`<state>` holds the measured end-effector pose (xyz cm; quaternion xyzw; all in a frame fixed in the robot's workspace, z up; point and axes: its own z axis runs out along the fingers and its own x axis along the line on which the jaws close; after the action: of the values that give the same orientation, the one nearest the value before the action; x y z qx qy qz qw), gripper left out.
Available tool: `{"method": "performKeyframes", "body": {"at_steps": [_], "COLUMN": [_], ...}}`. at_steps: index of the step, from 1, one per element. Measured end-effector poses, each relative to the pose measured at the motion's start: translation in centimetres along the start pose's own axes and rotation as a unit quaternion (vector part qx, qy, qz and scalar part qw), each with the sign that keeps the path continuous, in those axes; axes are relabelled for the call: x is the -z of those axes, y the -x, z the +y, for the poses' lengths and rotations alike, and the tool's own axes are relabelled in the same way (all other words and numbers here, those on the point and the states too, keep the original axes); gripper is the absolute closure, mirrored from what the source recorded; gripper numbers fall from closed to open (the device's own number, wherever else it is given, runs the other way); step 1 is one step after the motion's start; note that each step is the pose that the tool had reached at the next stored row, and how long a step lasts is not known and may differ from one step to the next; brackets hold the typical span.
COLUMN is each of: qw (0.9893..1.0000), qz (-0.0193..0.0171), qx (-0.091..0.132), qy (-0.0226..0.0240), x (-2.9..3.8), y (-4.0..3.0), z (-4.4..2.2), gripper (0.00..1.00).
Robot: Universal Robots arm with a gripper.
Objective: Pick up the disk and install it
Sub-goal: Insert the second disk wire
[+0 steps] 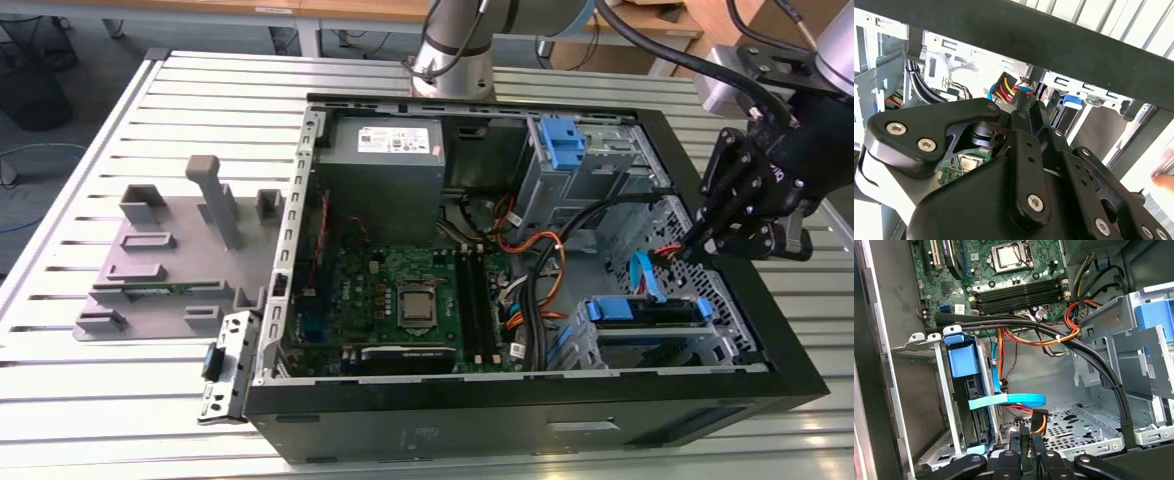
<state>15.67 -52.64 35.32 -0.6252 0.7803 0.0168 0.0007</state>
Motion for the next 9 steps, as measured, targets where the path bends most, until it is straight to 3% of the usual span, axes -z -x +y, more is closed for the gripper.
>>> {"method": "performKeyframes", "body": {"at_steps": [2,6,9], "qw": [1.0,0.9998,0.9998], "qz": [0.0001,0.0029,0.0033], "qx": [0.0,0.0,-0.001], "qy": [0.0003,0.0186,0.0207], "x": [0.0,-0.04,-0.05], "y": [0.0,0.01,0.01], "z": [0.0,-0.06,-0.05], "gripper": [0.76,0.76,0.76]}}
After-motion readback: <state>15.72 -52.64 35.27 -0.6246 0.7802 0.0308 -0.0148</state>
